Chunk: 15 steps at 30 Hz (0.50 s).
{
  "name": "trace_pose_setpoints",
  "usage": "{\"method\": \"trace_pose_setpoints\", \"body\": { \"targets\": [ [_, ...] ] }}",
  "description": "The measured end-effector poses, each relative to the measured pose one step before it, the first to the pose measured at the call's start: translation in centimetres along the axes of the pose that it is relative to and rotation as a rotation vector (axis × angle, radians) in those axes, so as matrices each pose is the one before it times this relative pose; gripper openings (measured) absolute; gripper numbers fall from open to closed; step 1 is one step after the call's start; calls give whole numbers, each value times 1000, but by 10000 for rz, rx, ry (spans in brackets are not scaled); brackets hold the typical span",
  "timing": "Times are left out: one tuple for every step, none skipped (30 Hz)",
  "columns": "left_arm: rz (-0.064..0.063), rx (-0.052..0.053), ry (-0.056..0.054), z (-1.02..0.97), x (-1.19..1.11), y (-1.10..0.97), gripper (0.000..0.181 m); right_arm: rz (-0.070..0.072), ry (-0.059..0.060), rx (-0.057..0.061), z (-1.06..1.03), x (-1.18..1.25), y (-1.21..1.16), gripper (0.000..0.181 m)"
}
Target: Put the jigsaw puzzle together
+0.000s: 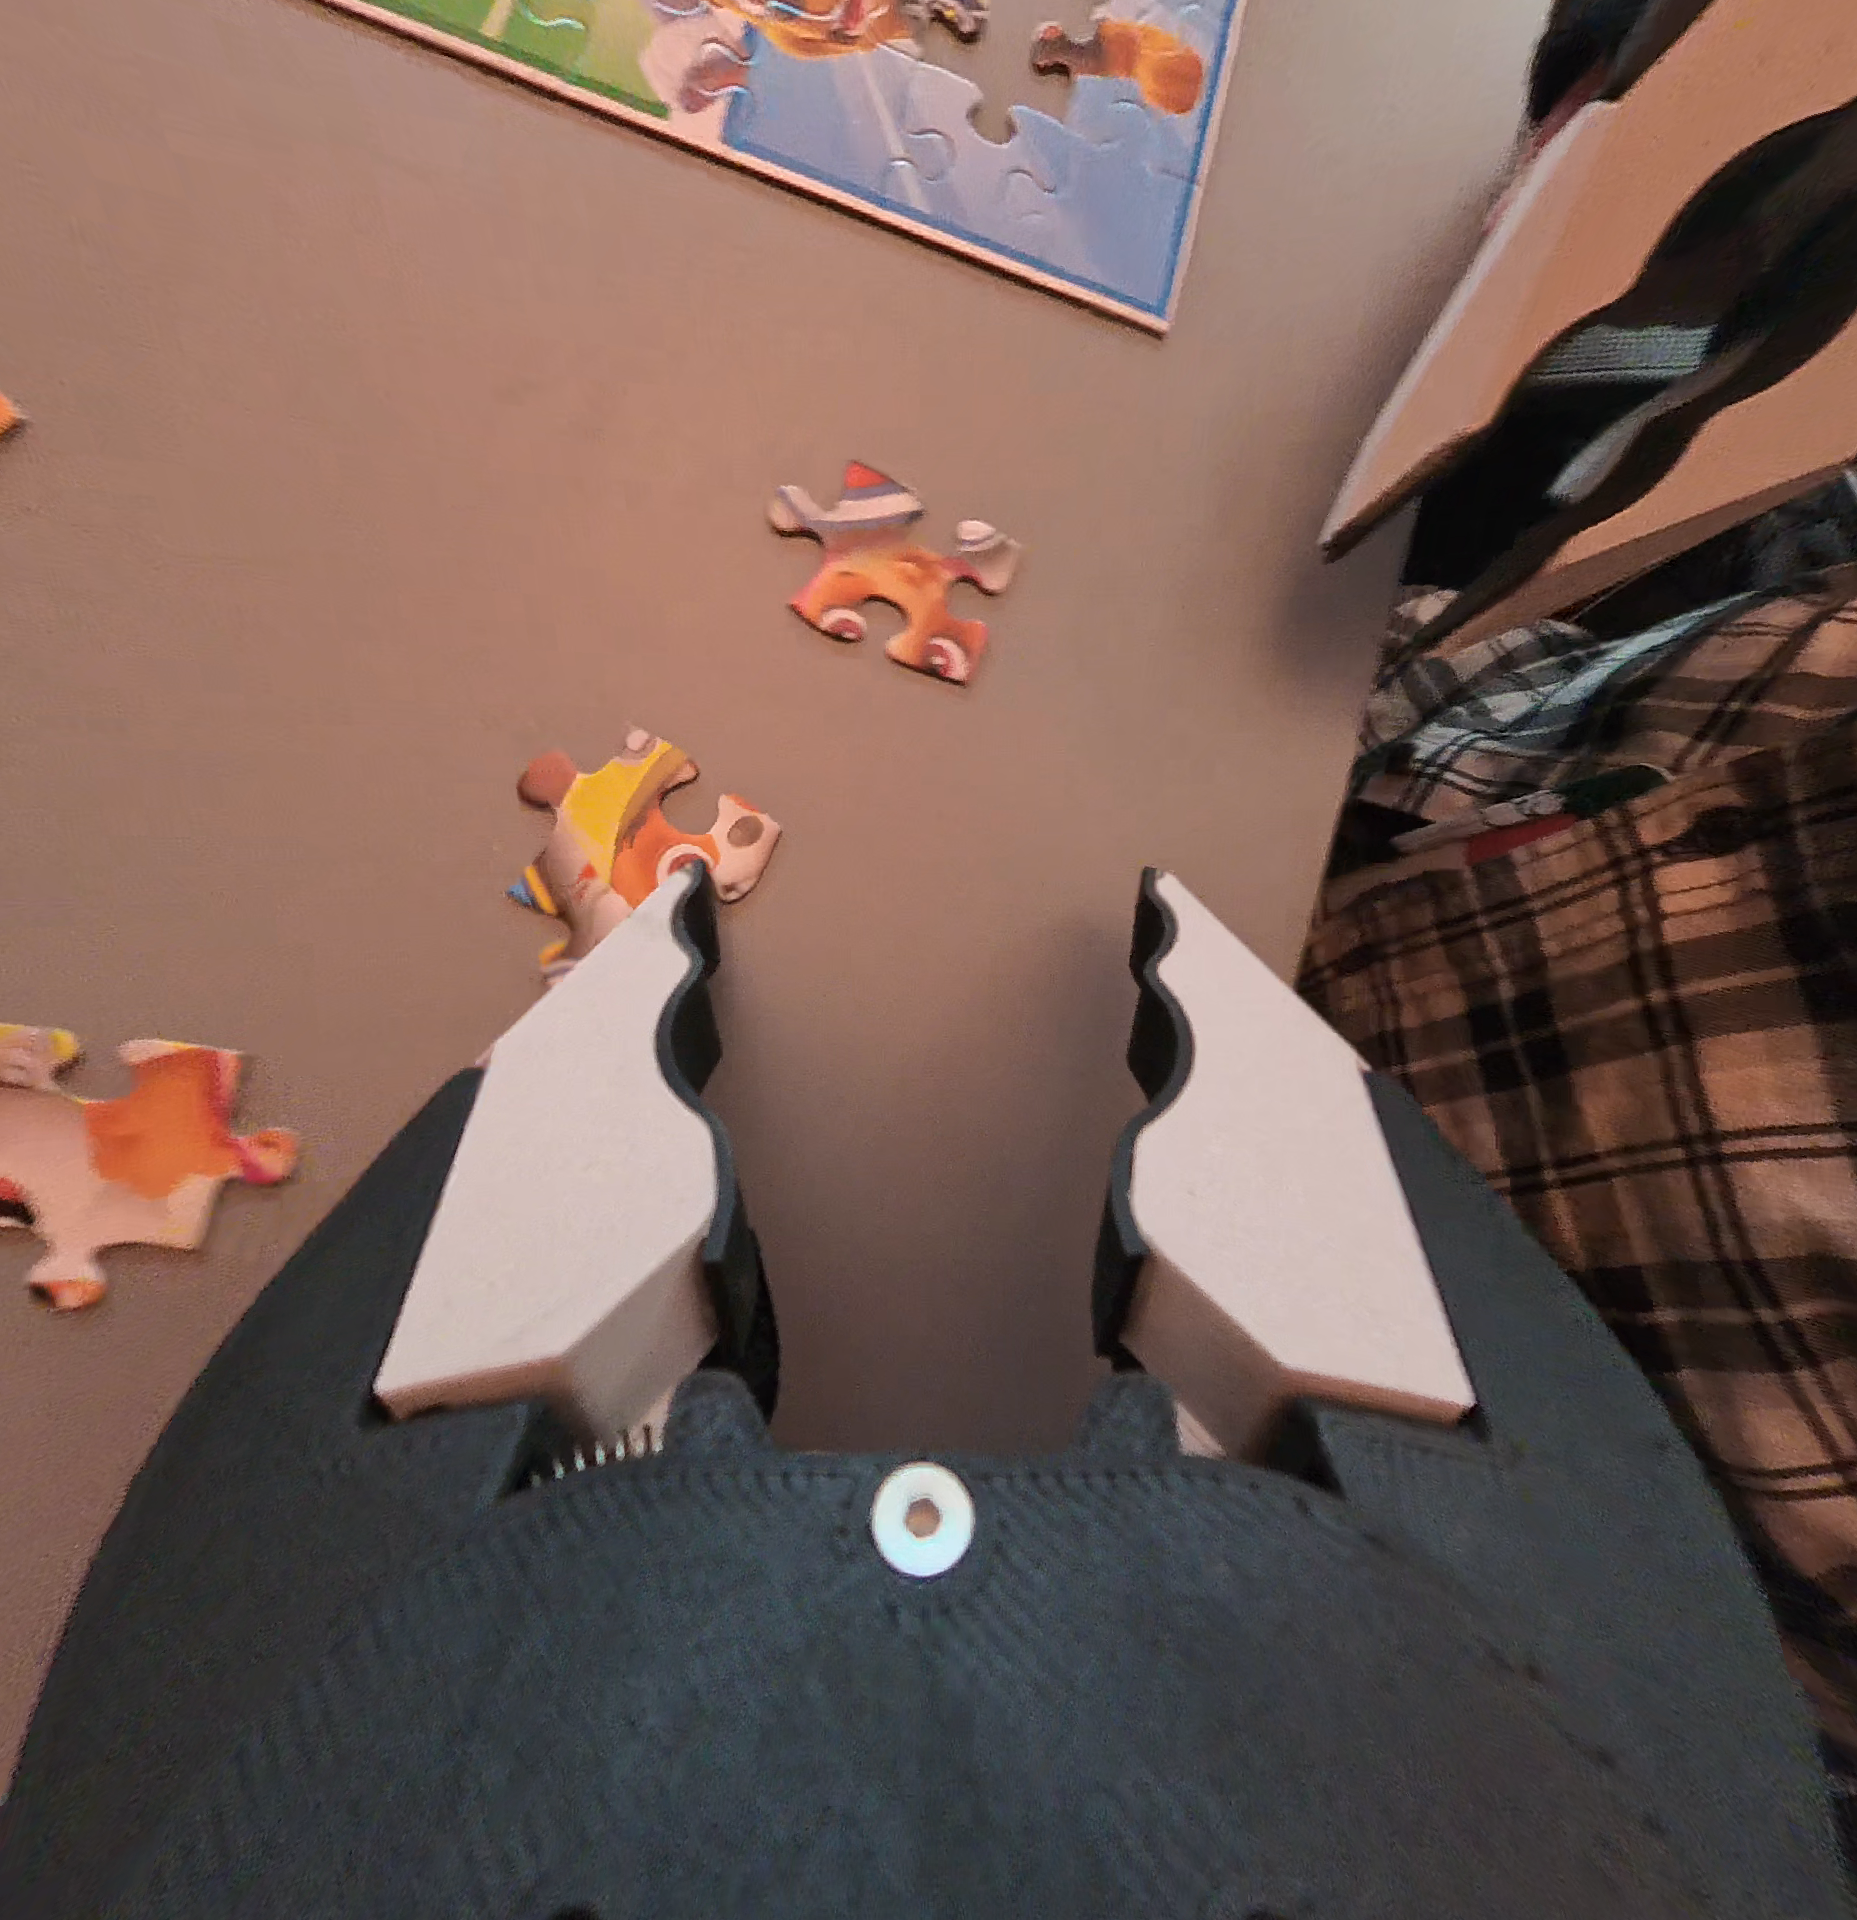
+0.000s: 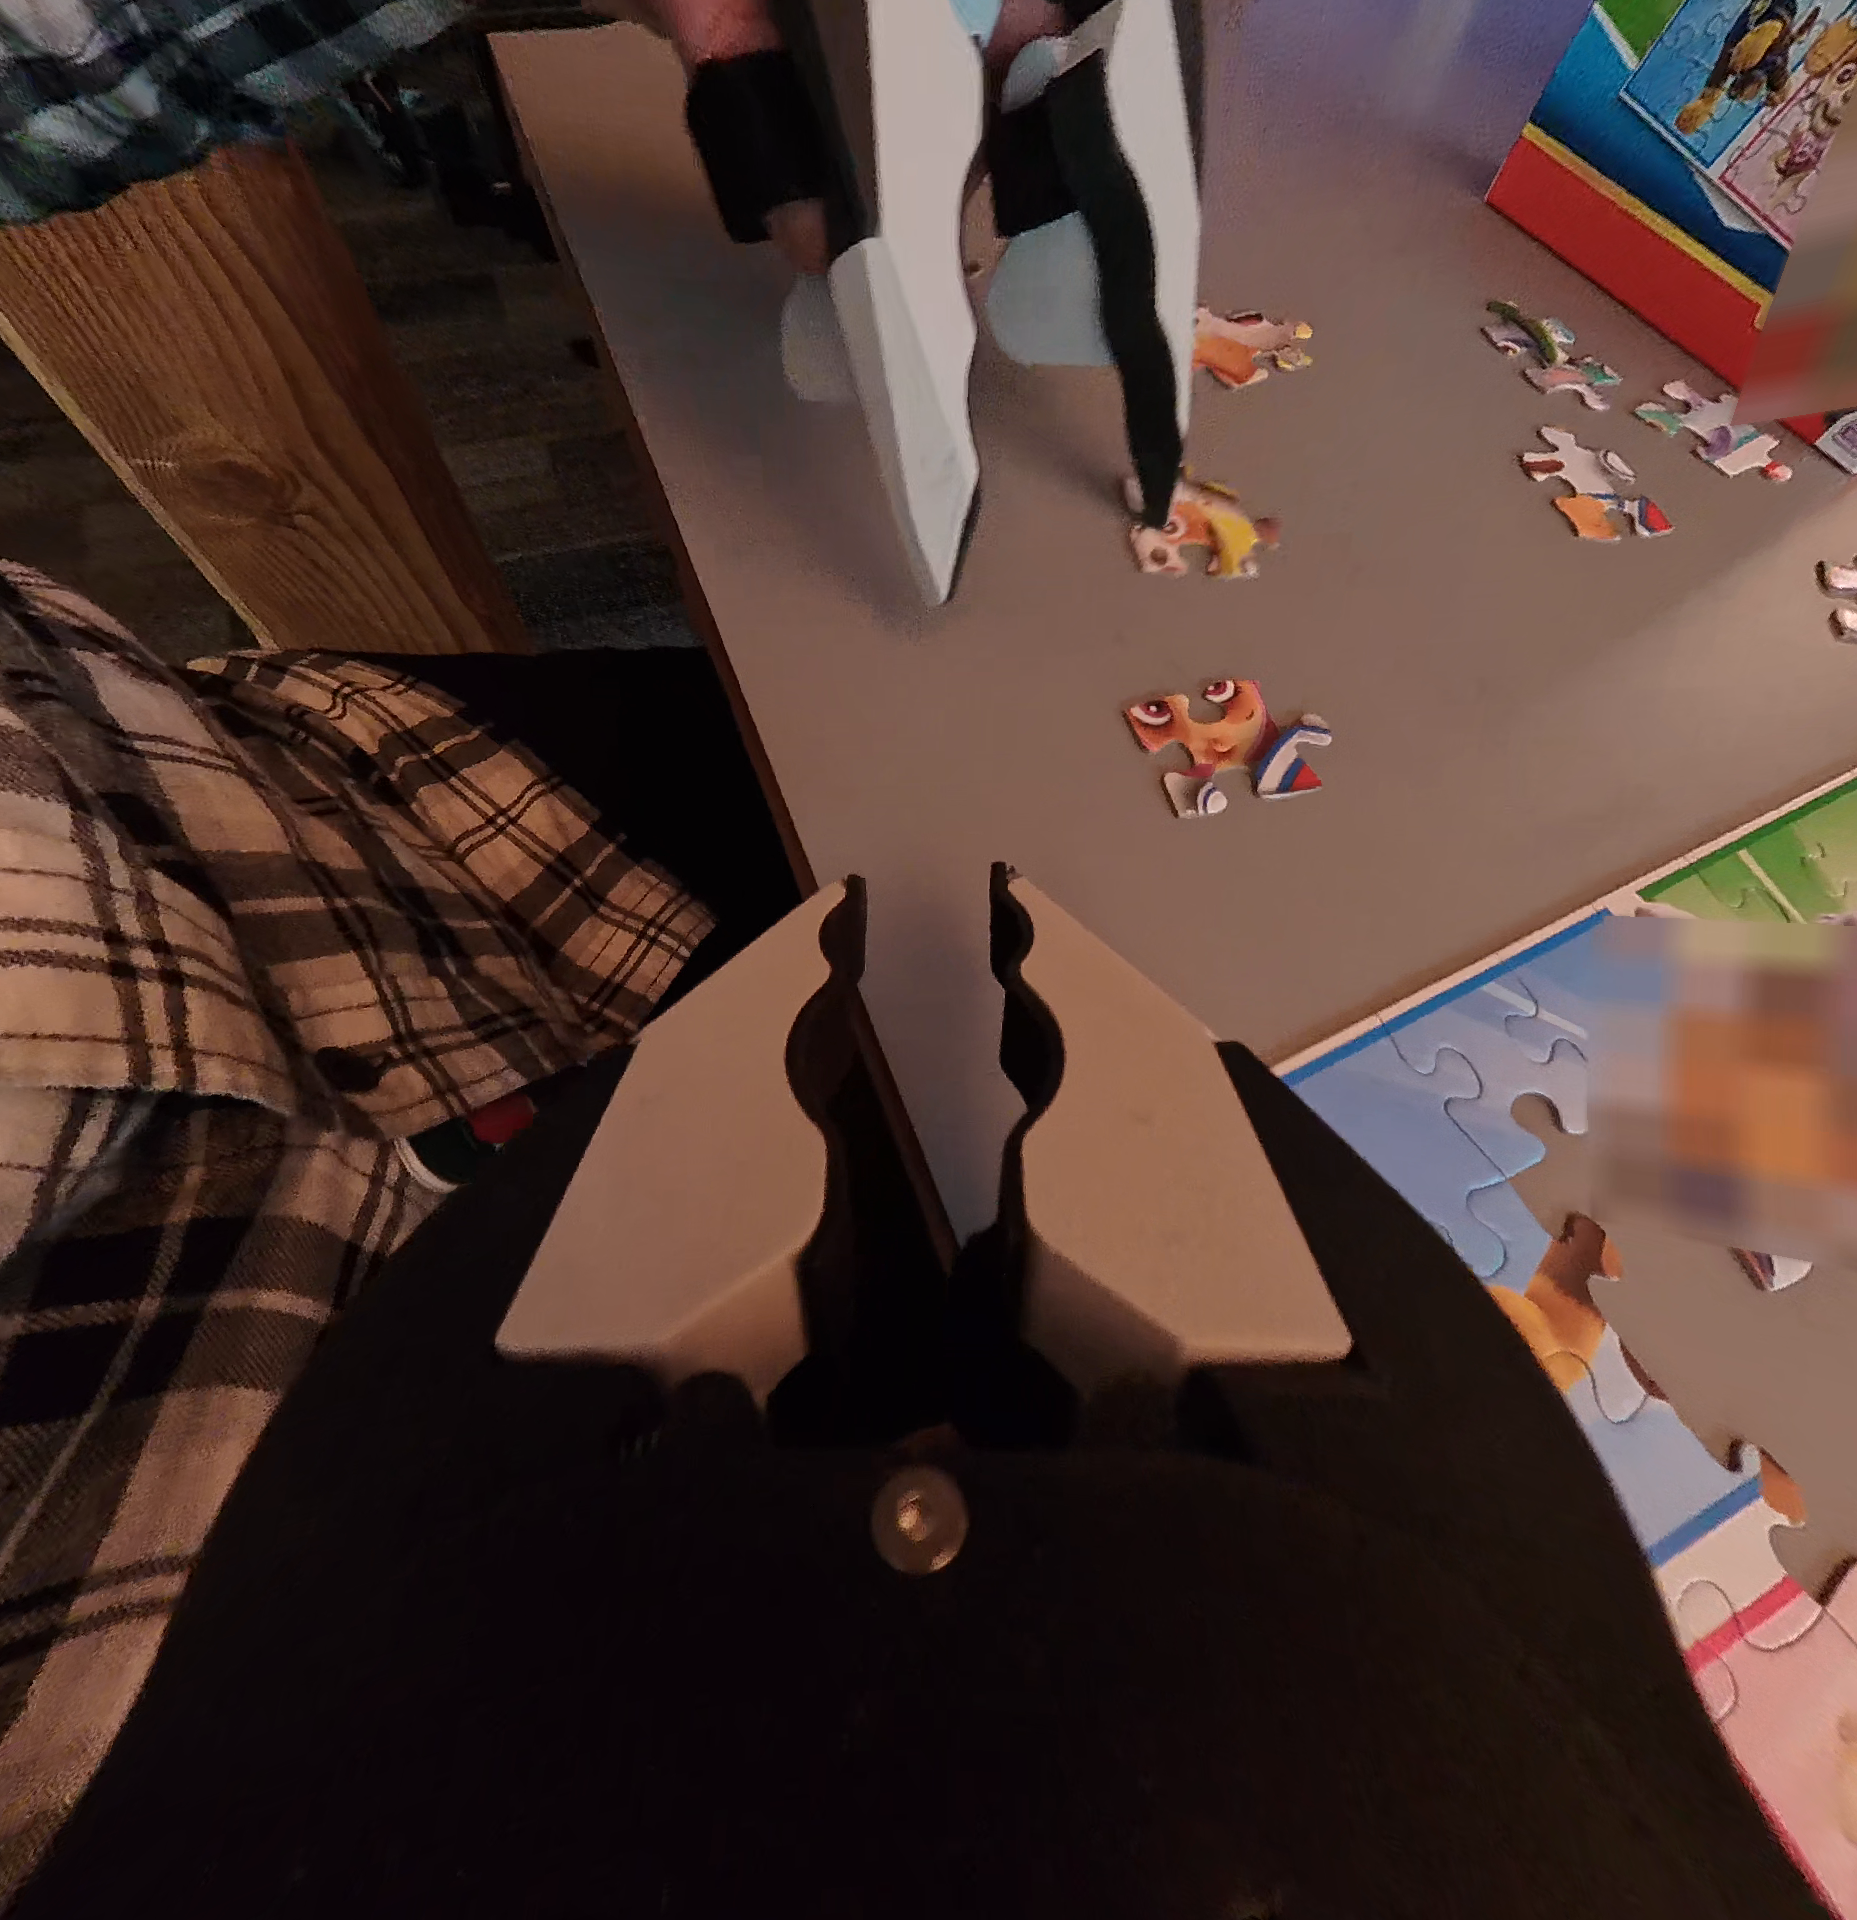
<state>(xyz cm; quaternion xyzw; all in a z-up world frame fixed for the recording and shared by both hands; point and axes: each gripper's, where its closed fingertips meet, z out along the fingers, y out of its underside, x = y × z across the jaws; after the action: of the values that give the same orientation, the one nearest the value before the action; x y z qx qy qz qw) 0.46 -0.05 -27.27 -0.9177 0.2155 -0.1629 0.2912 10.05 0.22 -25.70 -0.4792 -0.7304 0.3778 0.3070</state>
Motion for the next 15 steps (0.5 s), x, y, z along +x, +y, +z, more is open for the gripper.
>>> {"method": "trace_pose_setpoints", "body": {
  "targets": [
    [35,74,0,59,679,138,79,-45,39,23,211,-116,-80,23],
    [37,44,-46,38,591,152,79,-46,47,6,212,-118,-67,24],
    [48,25,-93,38,480,160,80,-66,42,-9,219,-146,-61,25],
    [45,28,-15,16,560,136,79,-98,18,-17,203,-211,-66,26],
    [-14,43,90,-5,664,95,78,-117,17,-36,205,-223,-56,26],
    [-8,57,74,26,607,80,77,-129,82,-53,188,-112,-34,27],
    [42,52,30,41,553,96,77,-133,83,-50,168,-109,-55,28],
    [37,47,33,44,529,86,76,-121,41,-31,167,-162,-76,29],
    [56,31,65,20,537,85,75,-103,66,-14,173,-107,-107,30],
    [167,-26,57,8,515,118,71,-98,78,-14,175,-71,-108,30],
    [183,-63,-154,-18,50,150,71,-106,17,-31,196,-145,-108,31],
    [24,-63,-265,-93,-484,118,73,-104,-16,-28,185,-177,-103,31],
    [-78,47,-273,-167,-823,-60,76,-75,-21,-6,151,-146,-114,31],
    [-109,255,-170,-245,-775,-438,79,-29,-35,15,131,-124,-127,31],
    [-119,428,-99,-285,-643,-811,81,2,-43,17,101,-116,-110,31]
  ]
}}
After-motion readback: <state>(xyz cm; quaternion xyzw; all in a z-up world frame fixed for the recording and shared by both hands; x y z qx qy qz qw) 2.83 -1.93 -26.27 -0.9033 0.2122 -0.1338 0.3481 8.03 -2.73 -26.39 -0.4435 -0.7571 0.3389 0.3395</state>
